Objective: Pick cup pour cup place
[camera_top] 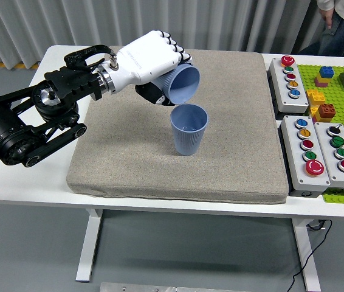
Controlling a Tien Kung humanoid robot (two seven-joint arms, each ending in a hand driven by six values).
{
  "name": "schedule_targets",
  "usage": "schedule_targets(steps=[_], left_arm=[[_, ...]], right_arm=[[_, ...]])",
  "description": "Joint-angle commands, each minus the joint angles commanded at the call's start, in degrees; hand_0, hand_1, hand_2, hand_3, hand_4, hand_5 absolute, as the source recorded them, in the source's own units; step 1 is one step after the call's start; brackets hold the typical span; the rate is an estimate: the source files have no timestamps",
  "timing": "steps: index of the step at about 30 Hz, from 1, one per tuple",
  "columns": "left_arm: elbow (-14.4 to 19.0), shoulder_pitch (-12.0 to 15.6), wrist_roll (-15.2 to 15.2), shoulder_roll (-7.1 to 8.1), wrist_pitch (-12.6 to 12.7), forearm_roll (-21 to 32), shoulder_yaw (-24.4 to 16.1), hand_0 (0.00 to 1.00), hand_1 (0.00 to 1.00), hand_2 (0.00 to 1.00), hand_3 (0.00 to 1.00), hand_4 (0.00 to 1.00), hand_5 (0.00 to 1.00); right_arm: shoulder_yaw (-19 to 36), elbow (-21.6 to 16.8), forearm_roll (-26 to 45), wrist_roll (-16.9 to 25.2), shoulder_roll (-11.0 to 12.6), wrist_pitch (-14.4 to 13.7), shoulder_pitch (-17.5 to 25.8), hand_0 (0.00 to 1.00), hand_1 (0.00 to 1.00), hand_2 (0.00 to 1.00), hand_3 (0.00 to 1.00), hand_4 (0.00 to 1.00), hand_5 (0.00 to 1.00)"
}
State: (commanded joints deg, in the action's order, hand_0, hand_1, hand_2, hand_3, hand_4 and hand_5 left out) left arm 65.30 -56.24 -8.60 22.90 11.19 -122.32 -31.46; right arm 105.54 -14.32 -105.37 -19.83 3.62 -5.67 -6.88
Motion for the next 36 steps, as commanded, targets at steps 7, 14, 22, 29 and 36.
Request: schedule_targets(steps=[7,14,22,29,36], left_arm=[[-1.25,3.00,-2.52,0.37,-0.68,13.54,-5.05,0.559,0.496,0.539,0.515,0.872,0.159],[-2.05,6.13,-2.80,0.25,-2.20,25.25,-10.57,0.560,0.500,0.545,0.516,0.872,0.163],[-2.60,10.38,-3.09,-0.18,-2.19,33.00,-15.59,0.561,0.499,0.541,0.516,0.871,0.164],[-2.71,15.87,-3.02,-1.03,-2.49,40.76,-21.24,0.561,0.498,0.541,0.516,0.873,0.167],[-2.83,21.13,-3.16,-2.65,-1.71,44.11,-25.46,0.561,0.497,0.542,0.515,0.874,0.170]], right_arm=[[0.12,0.00,0.07,0.01,0.01,-0.06,-0.13,0.650,0.652,0.588,0.592,0.002,0.058],[0.07,0.01,0.32,0.03,-0.02,-0.14,-0.16,0.651,0.652,0.588,0.593,0.002,0.058],[0.28,0.00,0.06,0.02,-0.15,-0.11,0.08,0.651,0.652,0.588,0.593,0.002,0.059],[0.56,-0.07,-0.41,-0.03,-0.21,-0.10,0.46,0.651,0.652,0.588,0.593,0.002,0.060],[0.72,-0.08,-0.79,-0.02,-0.26,0.03,0.64,0.651,0.652,0.588,0.594,0.002,0.060]])
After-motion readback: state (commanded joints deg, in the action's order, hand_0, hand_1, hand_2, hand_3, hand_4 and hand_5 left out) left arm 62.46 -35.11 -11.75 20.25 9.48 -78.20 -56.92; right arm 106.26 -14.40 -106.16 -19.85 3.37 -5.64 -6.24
